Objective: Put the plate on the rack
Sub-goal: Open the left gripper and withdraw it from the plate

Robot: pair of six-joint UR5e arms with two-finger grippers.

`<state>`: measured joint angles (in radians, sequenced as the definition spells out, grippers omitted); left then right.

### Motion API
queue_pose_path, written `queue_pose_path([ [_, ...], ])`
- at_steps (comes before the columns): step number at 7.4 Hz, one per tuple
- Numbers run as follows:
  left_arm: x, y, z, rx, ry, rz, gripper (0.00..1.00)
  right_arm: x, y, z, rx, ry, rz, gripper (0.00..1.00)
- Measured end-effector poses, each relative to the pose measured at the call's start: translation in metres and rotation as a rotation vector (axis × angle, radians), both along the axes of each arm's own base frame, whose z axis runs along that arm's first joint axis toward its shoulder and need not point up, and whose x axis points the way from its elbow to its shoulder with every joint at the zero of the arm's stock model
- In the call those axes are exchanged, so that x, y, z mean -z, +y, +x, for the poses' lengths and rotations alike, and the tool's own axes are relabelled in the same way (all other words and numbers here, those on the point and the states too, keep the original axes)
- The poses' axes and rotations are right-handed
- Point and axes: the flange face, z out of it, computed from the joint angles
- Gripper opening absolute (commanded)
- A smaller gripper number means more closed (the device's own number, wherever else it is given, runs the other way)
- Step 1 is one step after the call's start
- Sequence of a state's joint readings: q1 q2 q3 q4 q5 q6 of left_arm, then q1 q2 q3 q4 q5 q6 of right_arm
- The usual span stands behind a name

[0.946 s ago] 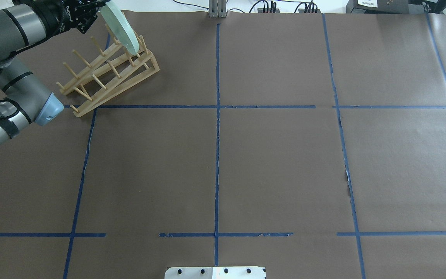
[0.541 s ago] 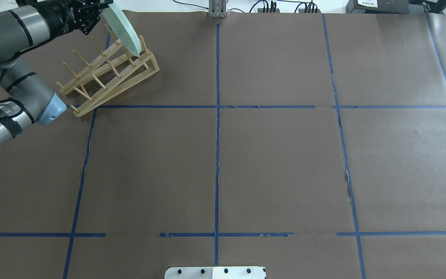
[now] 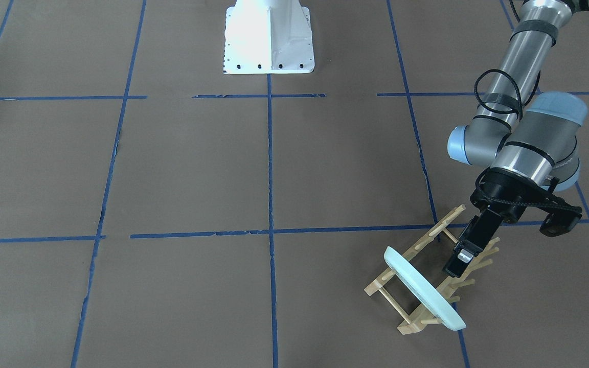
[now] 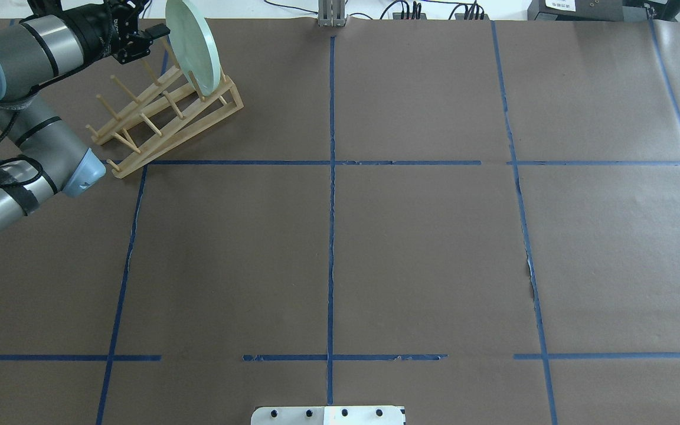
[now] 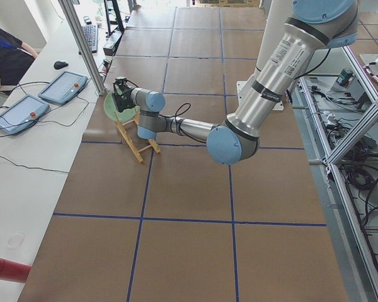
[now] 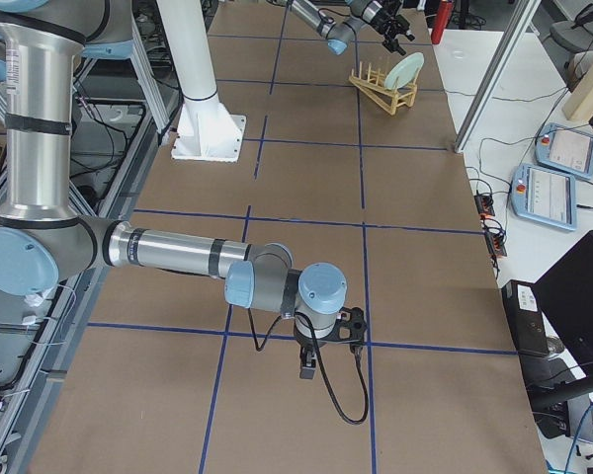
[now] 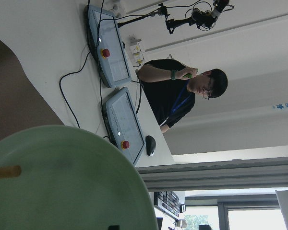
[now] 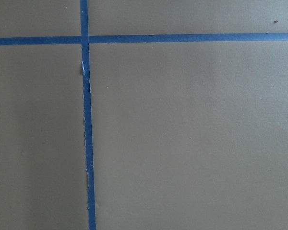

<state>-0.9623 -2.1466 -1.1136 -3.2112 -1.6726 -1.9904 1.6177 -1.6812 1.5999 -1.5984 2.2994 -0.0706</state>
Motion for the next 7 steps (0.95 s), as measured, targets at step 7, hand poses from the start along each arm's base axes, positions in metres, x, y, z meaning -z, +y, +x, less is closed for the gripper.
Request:
queue_pose_path([
  [7, 0.023, 0.014, -0.059, -0.071, -0.498, 0.148, 1.0, 0.0, 0.0, 0.0, 0.0, 0.0, 0.0, 1.0],
])
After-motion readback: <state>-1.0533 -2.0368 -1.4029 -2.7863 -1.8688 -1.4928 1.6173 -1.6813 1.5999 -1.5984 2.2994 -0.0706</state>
